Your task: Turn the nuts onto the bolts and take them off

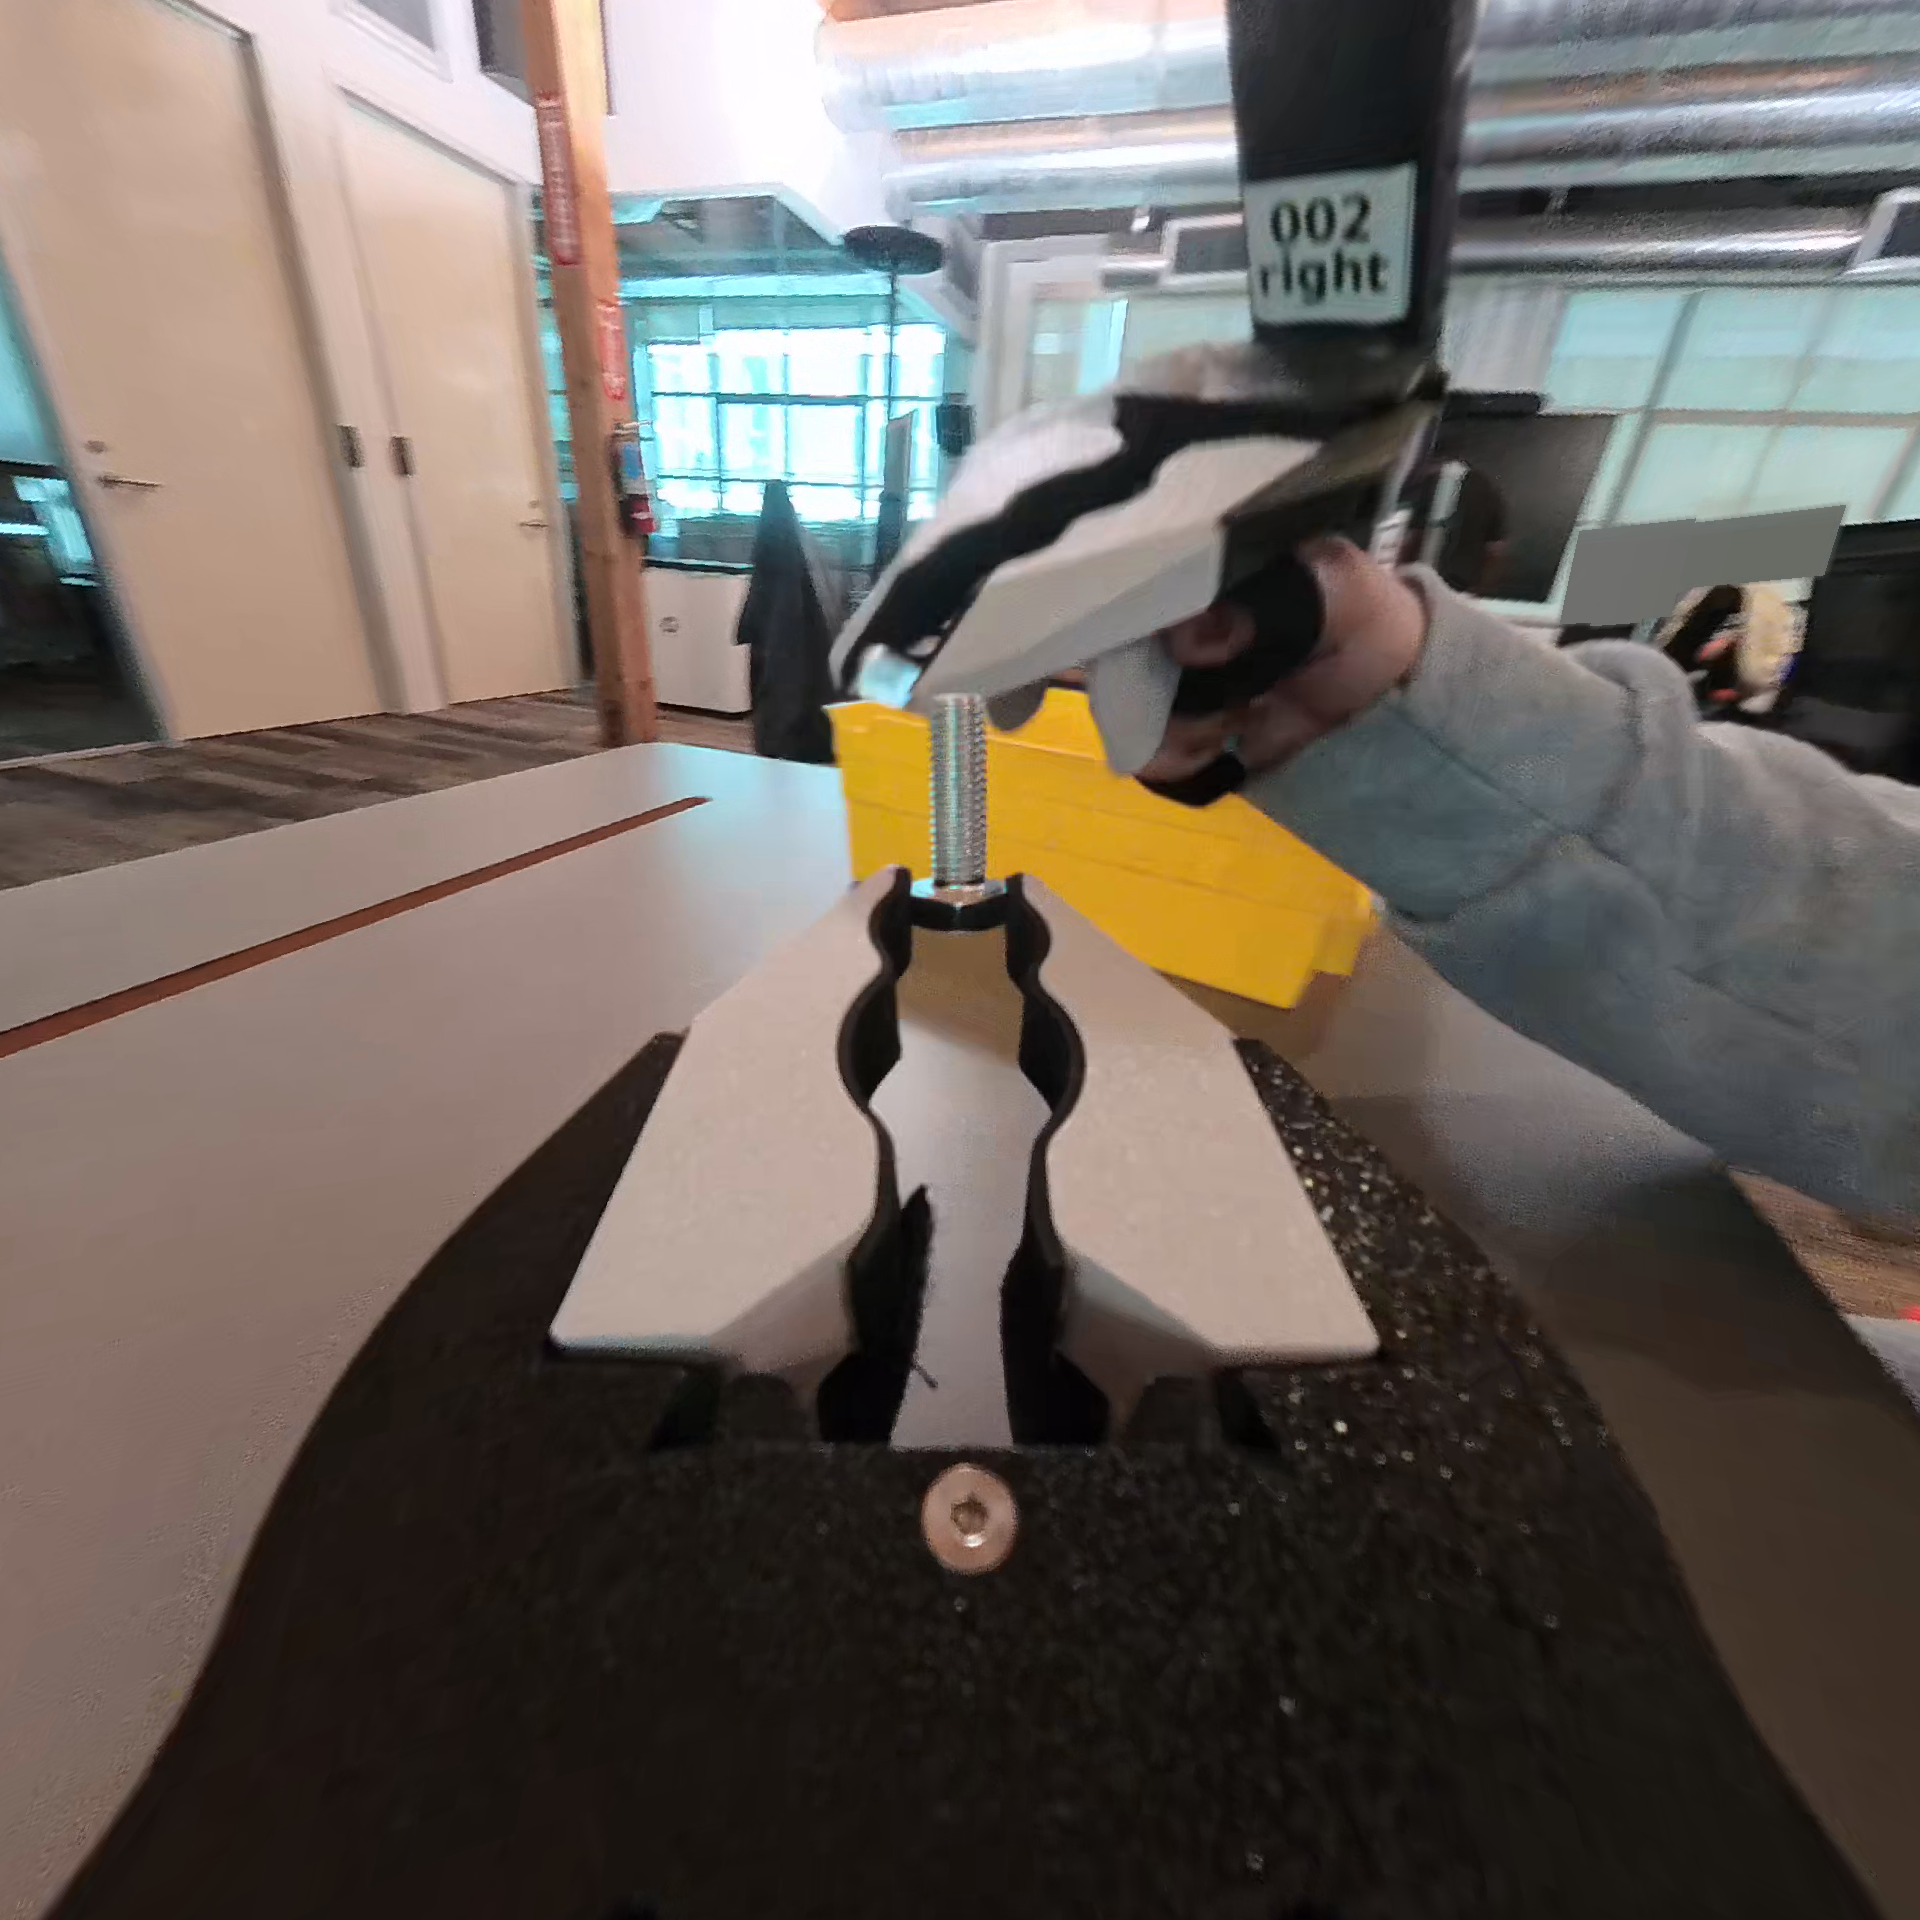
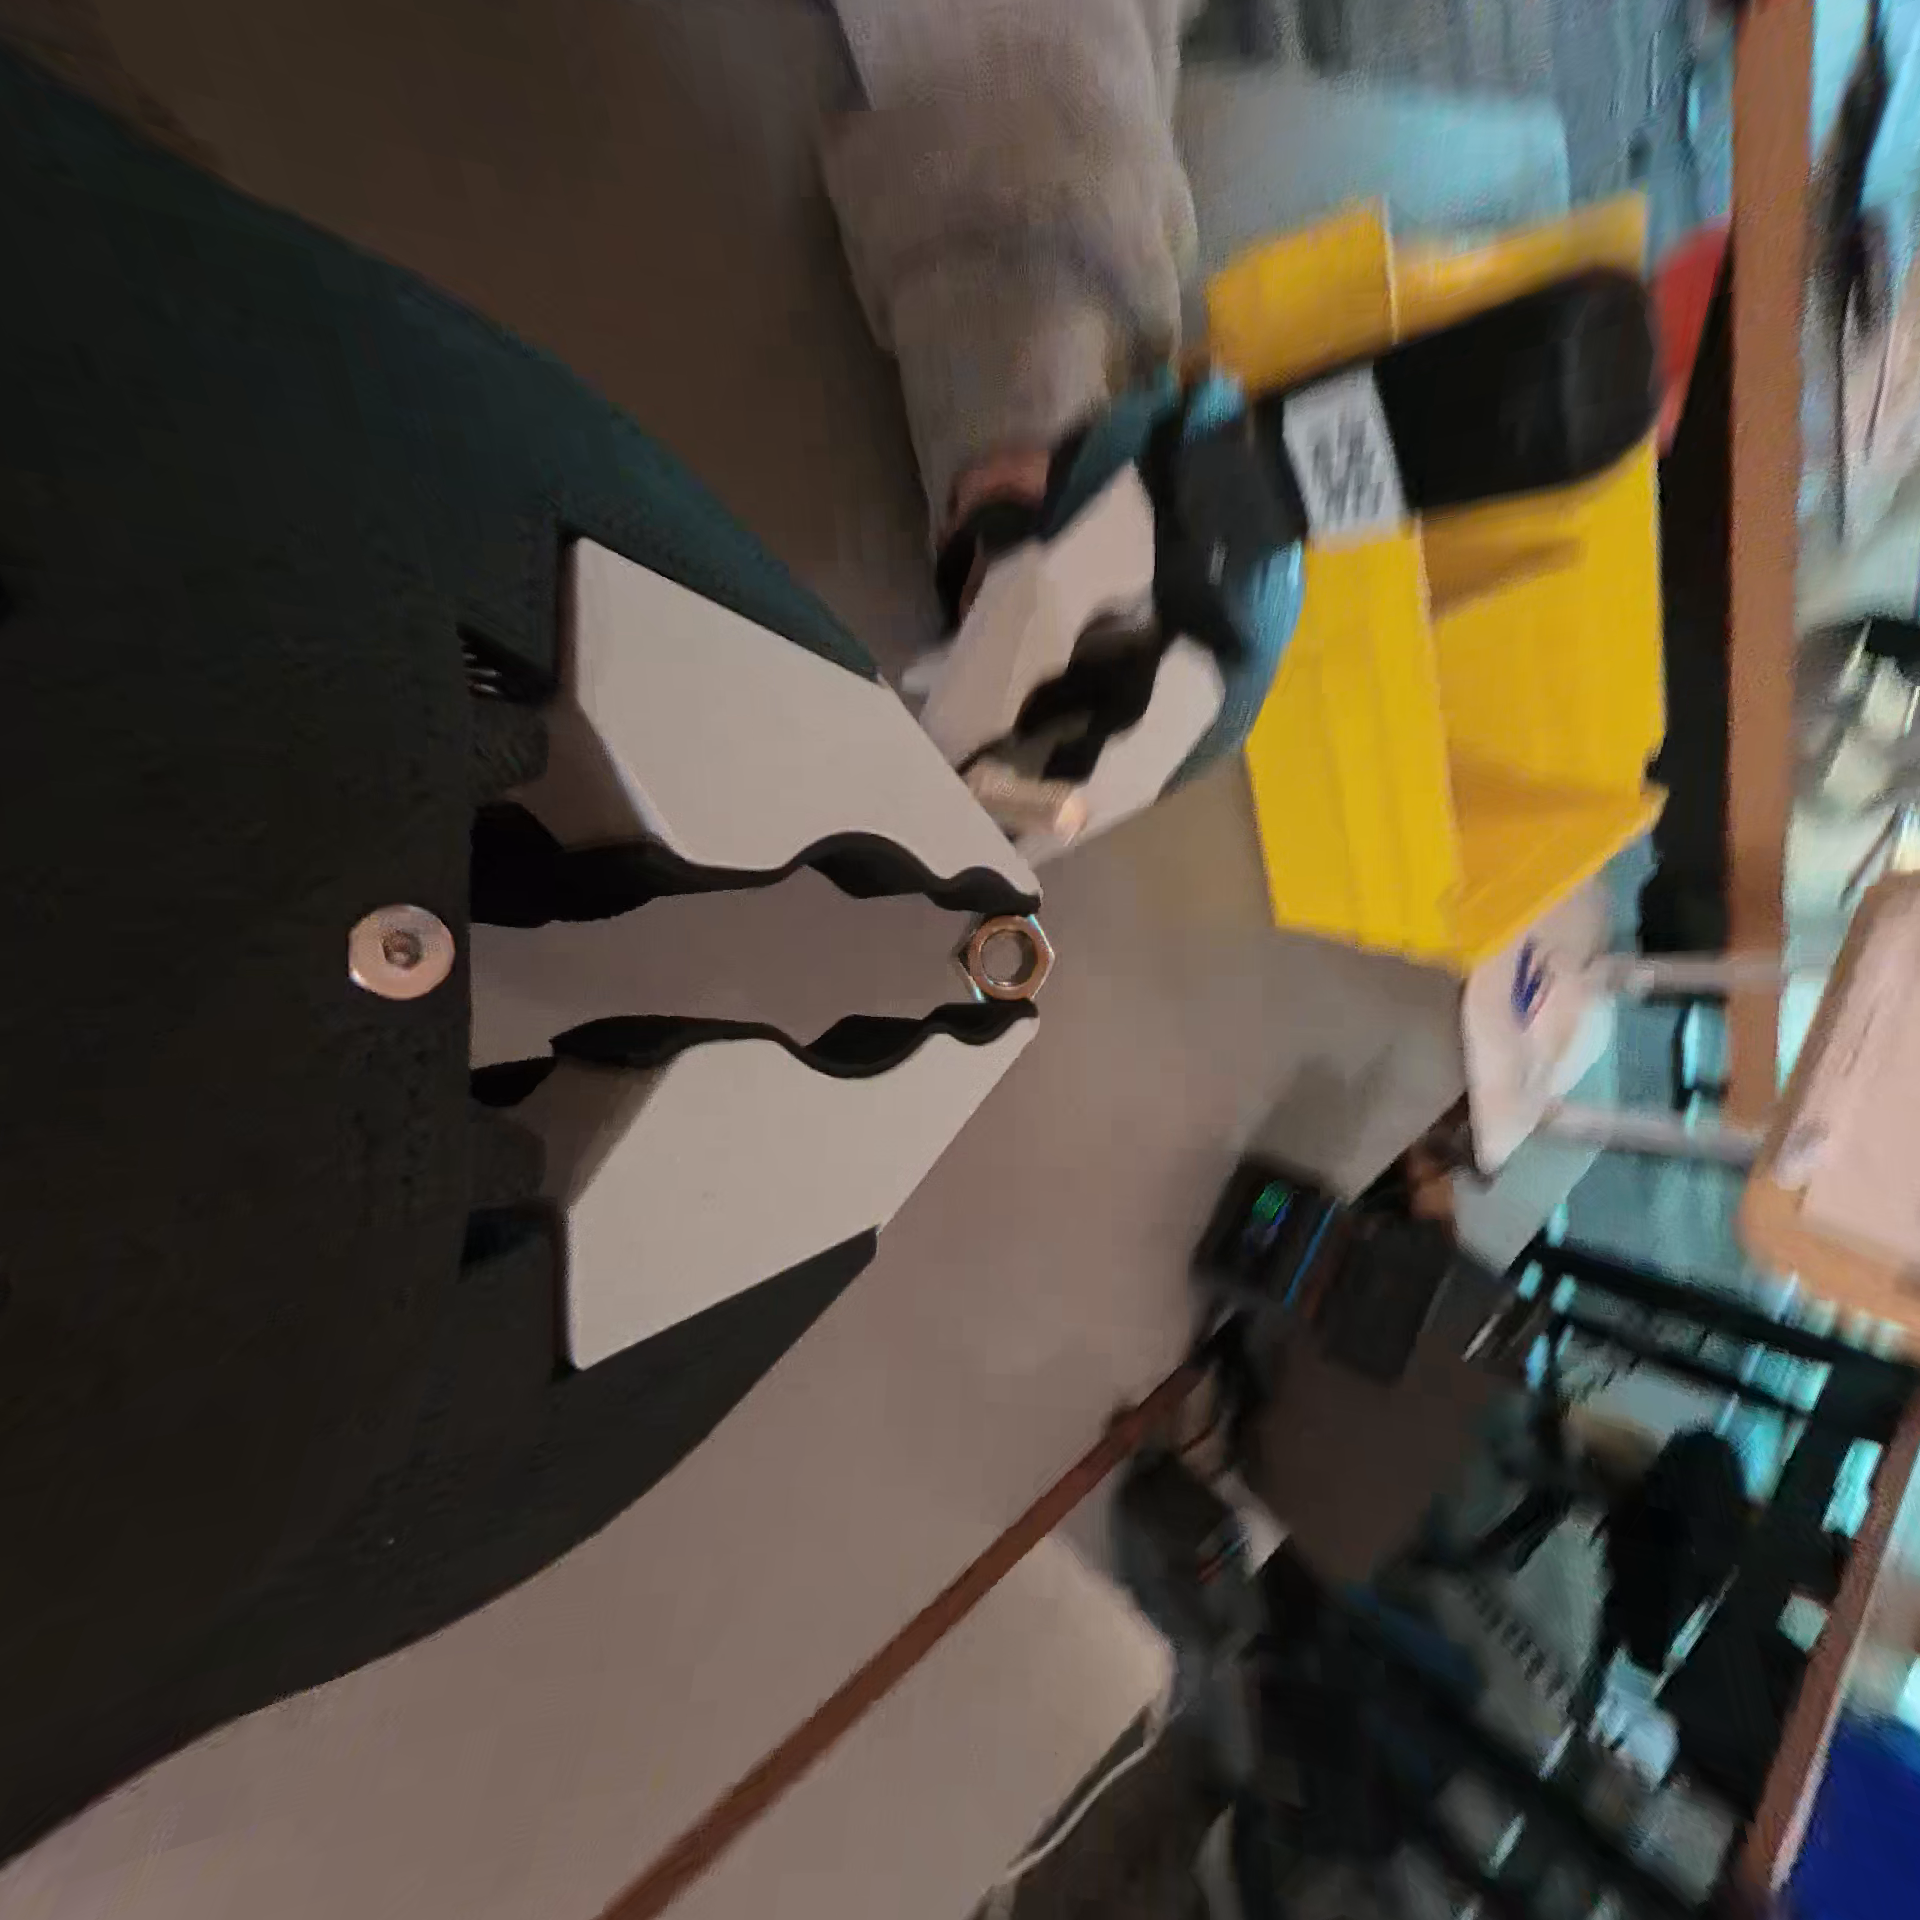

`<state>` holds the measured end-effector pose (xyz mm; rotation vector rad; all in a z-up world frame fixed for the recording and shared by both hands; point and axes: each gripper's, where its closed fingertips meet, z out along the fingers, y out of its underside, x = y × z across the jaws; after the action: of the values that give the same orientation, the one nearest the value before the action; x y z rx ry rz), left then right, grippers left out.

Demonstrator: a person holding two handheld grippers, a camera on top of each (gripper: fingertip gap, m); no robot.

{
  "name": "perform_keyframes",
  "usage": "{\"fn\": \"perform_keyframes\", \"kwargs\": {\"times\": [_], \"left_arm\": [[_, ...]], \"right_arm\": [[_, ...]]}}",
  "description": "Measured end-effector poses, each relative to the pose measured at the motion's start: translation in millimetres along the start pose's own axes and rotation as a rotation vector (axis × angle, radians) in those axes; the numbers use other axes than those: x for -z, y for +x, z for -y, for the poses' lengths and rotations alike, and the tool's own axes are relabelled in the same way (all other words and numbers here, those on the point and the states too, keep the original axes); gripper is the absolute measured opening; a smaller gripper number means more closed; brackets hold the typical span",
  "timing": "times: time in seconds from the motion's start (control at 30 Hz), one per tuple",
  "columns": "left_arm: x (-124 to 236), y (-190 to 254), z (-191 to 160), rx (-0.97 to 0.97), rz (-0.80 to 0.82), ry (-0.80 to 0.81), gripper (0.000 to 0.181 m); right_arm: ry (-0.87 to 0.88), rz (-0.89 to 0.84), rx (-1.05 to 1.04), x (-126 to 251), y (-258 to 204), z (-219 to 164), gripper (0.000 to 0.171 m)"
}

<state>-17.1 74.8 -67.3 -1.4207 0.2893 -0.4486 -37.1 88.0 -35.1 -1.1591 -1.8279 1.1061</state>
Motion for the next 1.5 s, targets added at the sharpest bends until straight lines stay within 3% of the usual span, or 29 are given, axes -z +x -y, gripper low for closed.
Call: {"fn": "perform_keyframes", "kwargs": {"times": [0.03, 0.33, 0.83, 1.27, 1.5], "left_arm": [[-1, 6, 0, 0.017, -0.042, 0.006, 0.015], [-2, 38, 2, 0.067, -0.258, 0.018, 0.015], [0, 53, 1, 0.085, -0.366, 0.010, 0.015], [2, 48, 2, 0.122, -0.358, 0.031, 0.015], [-4, 36, -10, 0.048, -0.244, -0.049, 0.015]], "right_arm": [[0.005, 0.063, 0.042, 5, -12, 9, 0.016], [-0.260, 0.381, 0.134, 20, -49, 7, 0.016], [-0.282, 0.563, 0.069, 24, -63, 1, 0.016], [-0.086, 0.487, -0.021, 18, -58, 5, 0.016], [-0.179, 0.307, -0.102, 13, -46, -6, 0.016]]}}
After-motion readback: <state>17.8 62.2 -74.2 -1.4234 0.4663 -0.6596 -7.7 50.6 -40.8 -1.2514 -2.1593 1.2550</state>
